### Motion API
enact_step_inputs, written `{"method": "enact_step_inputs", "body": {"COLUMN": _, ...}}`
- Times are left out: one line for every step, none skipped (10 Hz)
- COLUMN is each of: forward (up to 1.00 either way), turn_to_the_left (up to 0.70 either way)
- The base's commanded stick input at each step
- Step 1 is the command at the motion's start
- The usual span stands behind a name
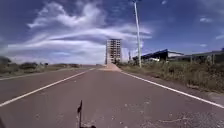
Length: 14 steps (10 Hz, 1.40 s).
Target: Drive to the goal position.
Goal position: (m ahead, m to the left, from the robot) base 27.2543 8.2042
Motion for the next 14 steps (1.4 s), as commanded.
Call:
{"method": "enact_step_inputs", "body": {"forward": 1.00, "turn_to_the_left": 0.00}}
{"method": "enact_step_inputs", "body": {"forward": 1.00, "turn_to_the_left": 0.00}}
{"method": "enact_step_inputs", "body": {"forward": 1.00, "turn_to_the_left": 0.00}}
{"method": "enact_step_inputs", "body": {"forward": 1.00, "turn_to_the_left": 0.00}}
{"method": "enact_step_inputs", "body": {"forward": 1.00, "turn_to_the_left": 0.00}}
{"method": "enact_step_inputs", "body": {"forward": 1.00, "turn_to_the_left": 0.00}}
{"method": "enact_step_inputs", "body": {"forward": 1.00, "turn_to_the_left": 0.00}}
{"method": "enact_step_inputs", "body": {"forward": 1.00, "turn_to_the_left": 0.00}}
{"method": "enact_step_inputs", "body": {"forward": 1.00, "turn_to_the_left": 0.00}}
{"method": "enact_step_inputs", "body": {"forward": 1.00, "turn_to_the_left": 0.00}}
{"method": "enact_step_inputs", "body": {"forward": 1.00, "turn_to_the_left": -0.07}}
{"method": "enact_step_inputs", "body": {"forward": 1.00, "turn_to_the_left": -0.19}}
{"method": "enact_step_inputs", "body": {"forward": 1.00, "turn_to_the_left": -0.39}}
{"method": "enact_step_inputs", "body": {"forward": 1.00, "turn_to_the_left": -0.39}}
